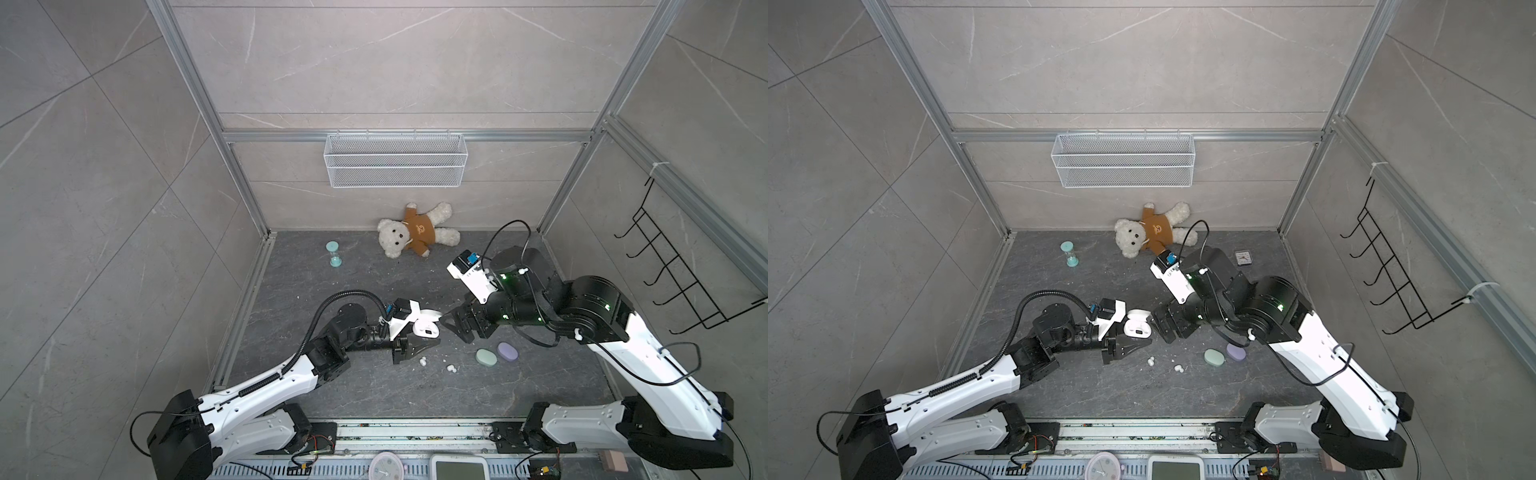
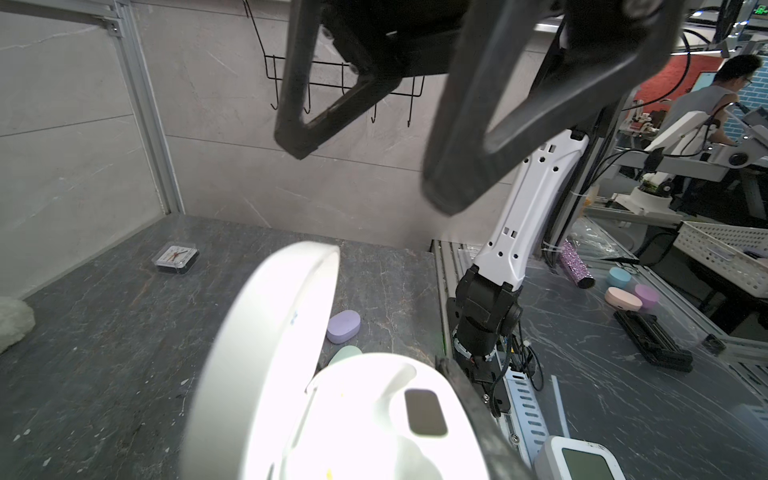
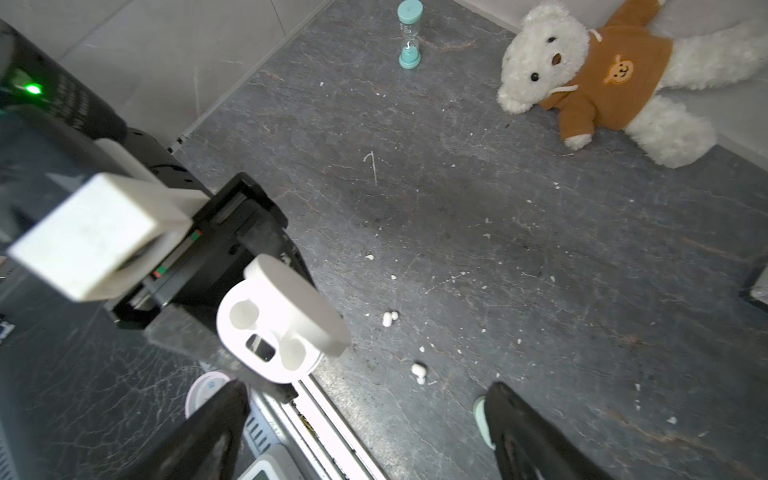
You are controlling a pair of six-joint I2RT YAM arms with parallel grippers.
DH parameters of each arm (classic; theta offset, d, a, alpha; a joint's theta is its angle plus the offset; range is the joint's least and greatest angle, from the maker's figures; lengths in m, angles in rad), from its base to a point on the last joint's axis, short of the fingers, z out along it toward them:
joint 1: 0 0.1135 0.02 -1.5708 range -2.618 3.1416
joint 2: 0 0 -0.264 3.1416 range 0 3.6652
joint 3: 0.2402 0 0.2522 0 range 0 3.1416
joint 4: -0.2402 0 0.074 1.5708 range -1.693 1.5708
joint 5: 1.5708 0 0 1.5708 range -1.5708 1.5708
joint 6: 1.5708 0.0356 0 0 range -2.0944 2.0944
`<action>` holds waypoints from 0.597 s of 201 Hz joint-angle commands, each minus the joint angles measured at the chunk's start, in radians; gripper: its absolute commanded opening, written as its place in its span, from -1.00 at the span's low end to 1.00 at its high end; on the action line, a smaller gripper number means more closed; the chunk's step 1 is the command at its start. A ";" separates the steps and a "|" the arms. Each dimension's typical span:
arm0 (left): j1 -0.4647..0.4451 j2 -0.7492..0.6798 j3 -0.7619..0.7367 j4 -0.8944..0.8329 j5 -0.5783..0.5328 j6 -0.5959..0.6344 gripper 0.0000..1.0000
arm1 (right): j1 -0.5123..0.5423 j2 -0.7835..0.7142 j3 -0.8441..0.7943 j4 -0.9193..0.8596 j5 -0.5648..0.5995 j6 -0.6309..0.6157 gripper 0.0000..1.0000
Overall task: Insert the wireless bluetooth earbuds into the charging case
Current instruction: 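Move the right gripper down toward the white earbuds on the table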
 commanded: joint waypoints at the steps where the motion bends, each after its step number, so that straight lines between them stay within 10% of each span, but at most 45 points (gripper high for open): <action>1: -0.001 -0.047 -0.009 0.040 -0.045 -0.013 -0.70 | -0.014 -0.053 -0.050 0.001 -0.066 0.091 0.85; 120: -0.002 -0.215 -0.092 -0.015 -0.081 -0.066 -0.69 | -0.223 -0.114 -0.729 0.276 -0.186 0.378 0.88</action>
